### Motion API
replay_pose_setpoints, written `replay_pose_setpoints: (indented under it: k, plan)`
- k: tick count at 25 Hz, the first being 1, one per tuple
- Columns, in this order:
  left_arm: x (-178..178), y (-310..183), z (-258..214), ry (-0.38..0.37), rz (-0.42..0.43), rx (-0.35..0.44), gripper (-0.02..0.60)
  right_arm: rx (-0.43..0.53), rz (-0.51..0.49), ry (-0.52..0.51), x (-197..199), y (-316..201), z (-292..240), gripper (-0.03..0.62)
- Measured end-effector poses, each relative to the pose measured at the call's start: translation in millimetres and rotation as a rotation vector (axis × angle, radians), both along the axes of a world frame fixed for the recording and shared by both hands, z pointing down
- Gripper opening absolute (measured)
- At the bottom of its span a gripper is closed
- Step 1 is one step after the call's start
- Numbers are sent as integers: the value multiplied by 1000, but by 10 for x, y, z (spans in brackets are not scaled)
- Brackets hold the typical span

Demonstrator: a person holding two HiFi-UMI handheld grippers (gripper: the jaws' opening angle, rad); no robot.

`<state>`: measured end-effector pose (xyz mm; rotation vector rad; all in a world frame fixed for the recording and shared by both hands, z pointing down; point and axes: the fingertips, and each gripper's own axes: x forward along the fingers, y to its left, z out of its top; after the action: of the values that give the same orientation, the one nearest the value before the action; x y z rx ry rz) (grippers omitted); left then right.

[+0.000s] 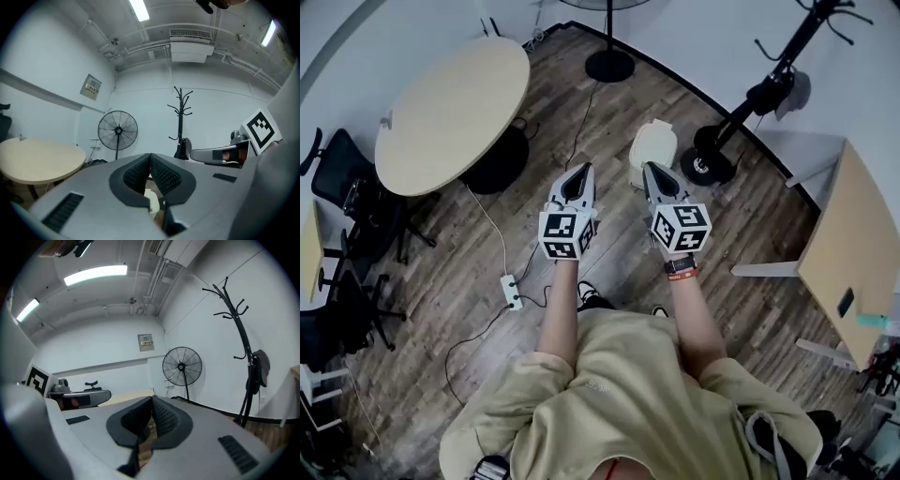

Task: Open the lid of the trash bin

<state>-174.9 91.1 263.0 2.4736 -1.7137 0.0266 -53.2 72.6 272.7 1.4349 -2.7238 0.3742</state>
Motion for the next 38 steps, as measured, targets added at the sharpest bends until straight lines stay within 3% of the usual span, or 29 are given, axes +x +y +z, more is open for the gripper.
replay_pose_setpoints:
  k: [5, 11, 19, 25, 30, 38]
  plan:
    - [456, -243, 10, -3, 131, -2, 23, -14, 124, -8, 453, -53, 20, 14]
    - [915, -391, 69, -31, 230, -7, 23, -30, 248, -26, 989, -80, 88, 14]
    - [748, -532, 261, -49, 281, -22, 23, -42, 302, -43, 820, -236, 245, 14]
    - [485, -658, 408, -51, 237, -8, 23, -73, 317, -27, 601, -239, 466, 14]
    - [503, -758, 548, -79, 284, -21, 23, -115, 342, -16, 585, -316, 670, 12]
    - [598, -1100, 652, -57, 298, -40, 23, -154, 336, -19, 653, -726, 895, 11]
